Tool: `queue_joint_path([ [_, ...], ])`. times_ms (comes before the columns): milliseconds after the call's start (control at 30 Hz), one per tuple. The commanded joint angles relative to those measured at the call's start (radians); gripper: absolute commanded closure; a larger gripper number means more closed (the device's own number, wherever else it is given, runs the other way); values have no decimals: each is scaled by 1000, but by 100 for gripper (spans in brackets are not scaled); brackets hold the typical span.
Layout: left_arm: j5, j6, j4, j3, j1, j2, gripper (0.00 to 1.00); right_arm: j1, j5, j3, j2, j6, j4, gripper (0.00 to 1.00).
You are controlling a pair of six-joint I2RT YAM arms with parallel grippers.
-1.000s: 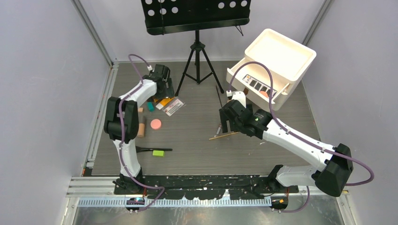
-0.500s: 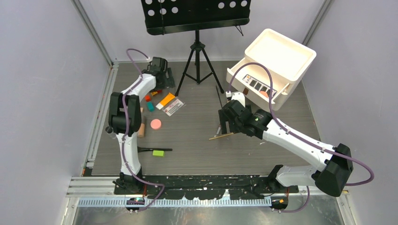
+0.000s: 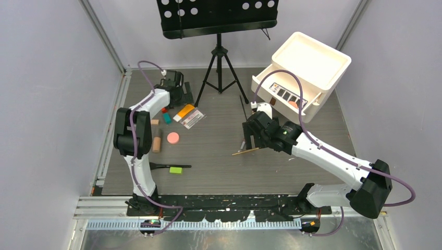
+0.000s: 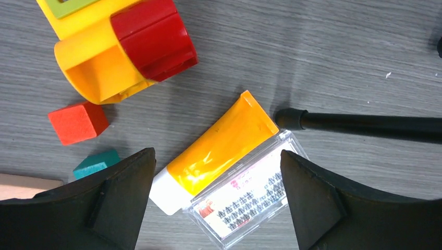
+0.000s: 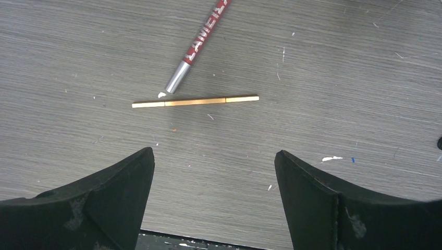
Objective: Organize the makeup
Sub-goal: Move the makeup tool to the center of the board.
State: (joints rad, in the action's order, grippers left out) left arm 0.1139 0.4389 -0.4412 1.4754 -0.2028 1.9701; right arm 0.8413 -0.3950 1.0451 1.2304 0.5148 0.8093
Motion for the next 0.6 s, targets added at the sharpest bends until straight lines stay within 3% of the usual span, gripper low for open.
queue_joint_path([
  [0,-8,6,43,-33,3,-69,9,3,1,6,-4,18,-9,10],
  [300,-63,30,74,-122,-8,-142,12,5,-126,0,-64,57,10,10],
  [567,-24,52,101,-197,-56,-226,13,2,-239,10,-106,100,25,10],
])
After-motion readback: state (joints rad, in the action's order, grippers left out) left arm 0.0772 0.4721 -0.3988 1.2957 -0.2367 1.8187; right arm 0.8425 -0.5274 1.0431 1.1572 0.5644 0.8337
